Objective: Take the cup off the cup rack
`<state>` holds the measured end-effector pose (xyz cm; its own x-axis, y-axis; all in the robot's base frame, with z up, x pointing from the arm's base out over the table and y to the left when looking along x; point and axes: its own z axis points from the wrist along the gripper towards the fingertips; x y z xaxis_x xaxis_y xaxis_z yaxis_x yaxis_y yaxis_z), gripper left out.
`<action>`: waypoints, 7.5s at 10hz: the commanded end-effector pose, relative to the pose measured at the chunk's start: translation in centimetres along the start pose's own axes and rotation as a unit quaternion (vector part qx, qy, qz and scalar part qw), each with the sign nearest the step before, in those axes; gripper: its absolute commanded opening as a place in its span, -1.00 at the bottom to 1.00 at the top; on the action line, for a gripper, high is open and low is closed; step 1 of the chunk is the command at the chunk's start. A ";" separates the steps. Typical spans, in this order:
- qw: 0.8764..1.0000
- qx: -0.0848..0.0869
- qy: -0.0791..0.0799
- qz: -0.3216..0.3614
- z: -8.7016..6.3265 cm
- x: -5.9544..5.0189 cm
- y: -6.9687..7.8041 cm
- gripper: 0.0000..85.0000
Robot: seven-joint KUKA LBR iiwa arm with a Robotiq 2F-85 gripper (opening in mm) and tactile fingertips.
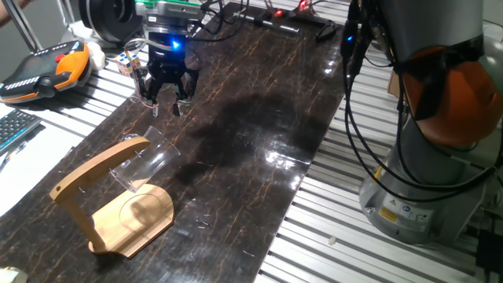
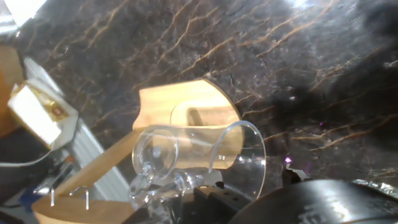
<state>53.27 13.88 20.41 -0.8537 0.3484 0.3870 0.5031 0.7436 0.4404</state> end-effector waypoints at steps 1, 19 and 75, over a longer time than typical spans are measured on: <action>1.000 -0.019 -0.008 0.009 0.0 0.0 0.0 0.24; 0.998 -0.062 -0.022 0.004 3.5 -1.0 3.8 -0.66; 0.960 0.181 -0.155 -0.149 3.6 -7.7 2.9 -0.95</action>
<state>60.90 15.44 15.75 -0.9791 0.2032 0.0029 0.2010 0.9661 0.1619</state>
